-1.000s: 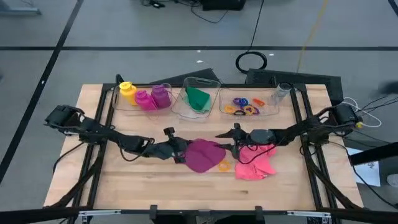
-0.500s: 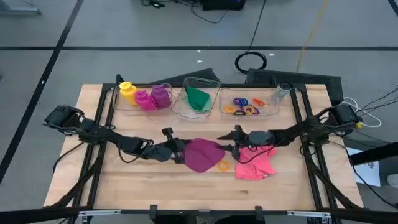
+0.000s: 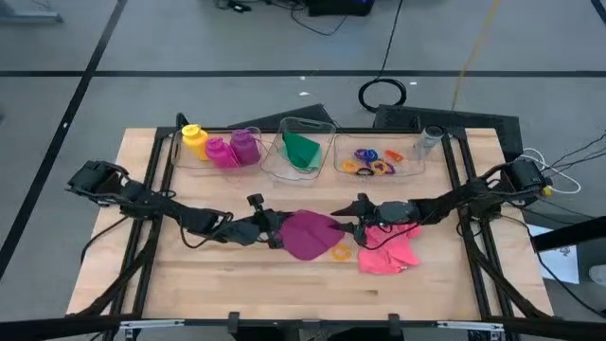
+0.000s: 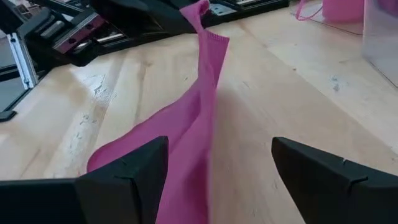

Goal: Pick & Place Sports Items
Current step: Fold the purple microfiber towel

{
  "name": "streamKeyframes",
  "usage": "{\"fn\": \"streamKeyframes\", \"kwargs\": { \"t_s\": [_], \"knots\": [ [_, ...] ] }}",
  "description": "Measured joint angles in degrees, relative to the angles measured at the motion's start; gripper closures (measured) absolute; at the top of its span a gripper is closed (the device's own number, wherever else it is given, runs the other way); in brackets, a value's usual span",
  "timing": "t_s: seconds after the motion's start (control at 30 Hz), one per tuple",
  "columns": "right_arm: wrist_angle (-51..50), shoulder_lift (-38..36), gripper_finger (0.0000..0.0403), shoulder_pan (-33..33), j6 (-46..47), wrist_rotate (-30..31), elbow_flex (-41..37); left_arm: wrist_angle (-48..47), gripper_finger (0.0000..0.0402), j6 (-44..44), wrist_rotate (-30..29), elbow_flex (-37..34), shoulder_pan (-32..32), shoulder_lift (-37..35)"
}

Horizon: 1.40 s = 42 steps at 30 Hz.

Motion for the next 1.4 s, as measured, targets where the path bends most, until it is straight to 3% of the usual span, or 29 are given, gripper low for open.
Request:
{"fn": "streamKeyframes", "kwargs": {
  "t_s": [0.27,0.43,0.83,1.03,1.27,1.4],
  "knots": [
    [-4.42,0.0,0.0209,-0.02,1.7,0.1,1.56,0.01,0.0401,-0.24,-1.07,0.0,0.1,0.0],
    [-8.37,1.73,0.0266,-0.02,2.29,-0.07,4.92,-0.57,0.0401,-1.48,-1.18,0.0,0.64,0.0],
    [-6.95,8.79,0.0398,0.49,-0.51,-1.56,11.52,-4.01,0.0401,-1.22,-2.41,-0.42,0.45,0.0],
    [-9.5,8.81,0.0397,2.59,-4.76,-0.95,13.85,-2.89,0.0401,1.39,-2.51,-4.52,-0.66,0.0],
    [-29.81,8.81,0.0402,4.96,-8.91,4.75,22.51,5.08,0.04,5.25,-2.77,-9.54,-2.63,0.0],
    [-34.62,8.81,0.0403,6.74,-11.64,6.44,26.62,8.09,0.0401,11.2,-0.9,-9.77,-5.38,0.0]
  ]
}}
